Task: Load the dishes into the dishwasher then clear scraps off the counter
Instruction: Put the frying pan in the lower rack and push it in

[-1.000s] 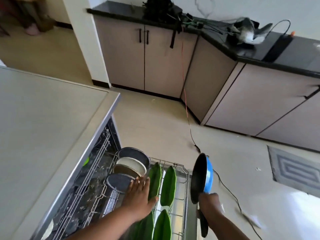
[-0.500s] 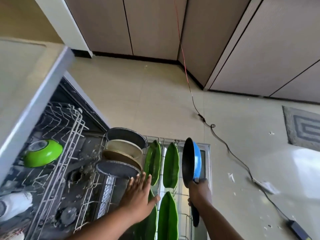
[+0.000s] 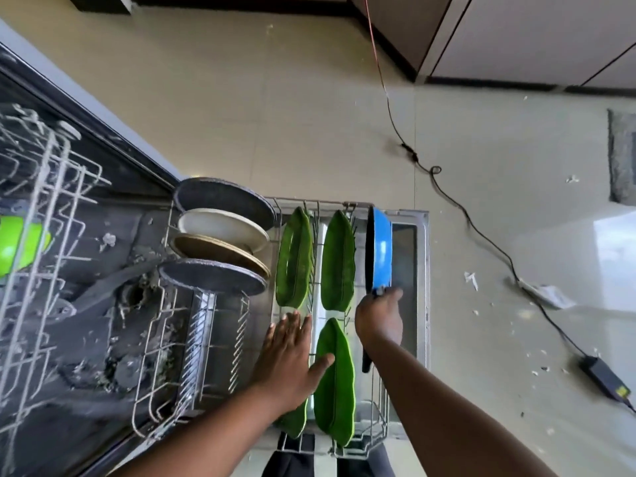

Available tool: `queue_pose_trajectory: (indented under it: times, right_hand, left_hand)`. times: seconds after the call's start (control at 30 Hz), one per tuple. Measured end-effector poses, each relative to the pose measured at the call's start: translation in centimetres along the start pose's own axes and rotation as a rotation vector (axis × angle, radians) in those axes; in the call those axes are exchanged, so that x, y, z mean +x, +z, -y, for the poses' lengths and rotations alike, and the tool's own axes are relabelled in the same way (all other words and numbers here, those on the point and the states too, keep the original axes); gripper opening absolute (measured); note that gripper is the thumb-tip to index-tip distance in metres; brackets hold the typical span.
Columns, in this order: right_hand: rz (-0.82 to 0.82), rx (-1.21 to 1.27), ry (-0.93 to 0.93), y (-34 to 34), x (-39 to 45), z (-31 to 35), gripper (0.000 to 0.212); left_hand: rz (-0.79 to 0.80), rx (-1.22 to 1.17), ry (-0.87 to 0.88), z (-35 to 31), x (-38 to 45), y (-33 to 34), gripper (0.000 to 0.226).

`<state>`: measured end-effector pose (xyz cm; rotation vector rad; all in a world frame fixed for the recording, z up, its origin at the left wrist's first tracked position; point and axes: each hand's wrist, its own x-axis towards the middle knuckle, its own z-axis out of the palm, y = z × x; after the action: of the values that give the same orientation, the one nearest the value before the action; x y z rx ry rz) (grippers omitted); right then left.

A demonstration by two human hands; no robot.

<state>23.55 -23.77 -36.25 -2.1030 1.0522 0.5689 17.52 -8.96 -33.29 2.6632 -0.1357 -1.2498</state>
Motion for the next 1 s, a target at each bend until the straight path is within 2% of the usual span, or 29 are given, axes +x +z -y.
queue_pose_trajectory:
  times: [0.2, 0.3, 0.43, 0.57, 0.7, 1.0]
  right_hand:
    - [0.023, -0.22, -0.11, 1.9, 0.9, -1.0, 0.016]
    - [0.045, -0.344, -0.064, 2.8, 1.4, -1.6, 0.018]
    - [0.158, -0.501, 0.022, 2.8, 2.2, -2.7, 0.04]
    - [0.15, -0.439, 0.053, 3.0, 2.5, -3.0, 0.042]
    - [0.172, -0.31, 0.124, 3.4, 2.1, -3.0, 0.058]
    - [0.181, -0.09, 0.146, 4.3, 2.8, -4.5, 0.049]
  left_hand:
    - [0.003, -0.017, -0.007, -0.1, 1.5, 1.7, 0.082]
    - [-0.009, -0.052, -0.012, -0.3, 1.7, 2.7, 0.079]
    - [-0.006, -0.071, -0.019, -0.4, 1.7, 3.8, 0.078]
    - [-0.007, -0.09, -0.024, -0.4, 1.7, 4.4, 0.078]
    - [-0.011, -0.078, -0.016, 0.0, 1.5, 5.4, 0.078]
    - [-0.01, -0.053, 0.017, 1.6, 0.8, 6.8, 0.077]
